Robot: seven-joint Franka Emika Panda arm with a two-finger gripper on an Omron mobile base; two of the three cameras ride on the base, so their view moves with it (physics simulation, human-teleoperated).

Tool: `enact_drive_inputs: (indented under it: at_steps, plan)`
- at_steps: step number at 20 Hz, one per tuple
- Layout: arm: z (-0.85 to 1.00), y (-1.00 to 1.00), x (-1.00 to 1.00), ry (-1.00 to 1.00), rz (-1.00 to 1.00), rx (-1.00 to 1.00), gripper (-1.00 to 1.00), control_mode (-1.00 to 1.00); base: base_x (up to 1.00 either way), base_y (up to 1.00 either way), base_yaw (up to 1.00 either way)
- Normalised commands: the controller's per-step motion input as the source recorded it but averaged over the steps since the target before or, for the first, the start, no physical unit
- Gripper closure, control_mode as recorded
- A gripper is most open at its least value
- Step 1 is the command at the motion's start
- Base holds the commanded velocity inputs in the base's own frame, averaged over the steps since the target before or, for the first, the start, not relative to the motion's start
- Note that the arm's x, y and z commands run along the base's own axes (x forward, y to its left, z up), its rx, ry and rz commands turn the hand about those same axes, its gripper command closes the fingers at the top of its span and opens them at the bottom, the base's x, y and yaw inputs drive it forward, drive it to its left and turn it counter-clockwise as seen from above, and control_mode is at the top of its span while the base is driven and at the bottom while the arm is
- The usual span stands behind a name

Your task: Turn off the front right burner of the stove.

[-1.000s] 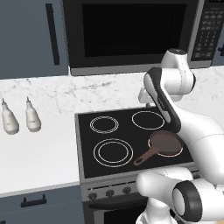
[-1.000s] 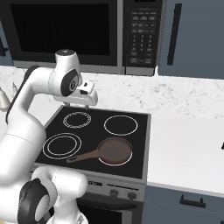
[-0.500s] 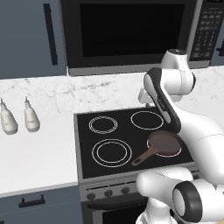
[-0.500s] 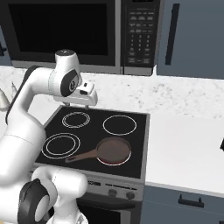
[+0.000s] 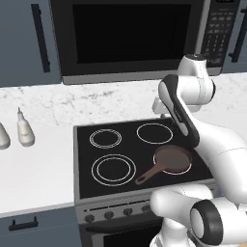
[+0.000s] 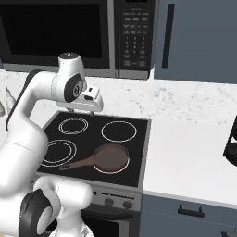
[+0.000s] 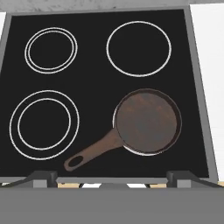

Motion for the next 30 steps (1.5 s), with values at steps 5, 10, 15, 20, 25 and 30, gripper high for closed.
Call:
enact_drive_inputs:
  at_steps: [5,10,15,20,25,30]
  plan:
    - [0.00,0.00,0.00,0.00,0.00,0.00,-1.00,1.00,-0.01,-0.48,0.00]
    - [0.00,0.00,0.00,0.00,0.00,0.00,-1.00,1.00,0.00,-0.48,0.00]
    - [0.00,0.00,0.00,0.00,0.00,0.00,-1.00,1.00,0.00,-0.40,0.00]
    - [0.00,0.00,0.00,0.00,0.00,0.00,-1.00,1.00,0.00,-0.34,0.00]
    - [0.00,0.00,0.00,0.00,0.00,0.00,-1.00,1.00,0.00,-0.34,0.00]
    - [0.00,0.00,0.00,0.00,0.00,0.00,-1.00,1.00,0.00,-0.37,0.00]
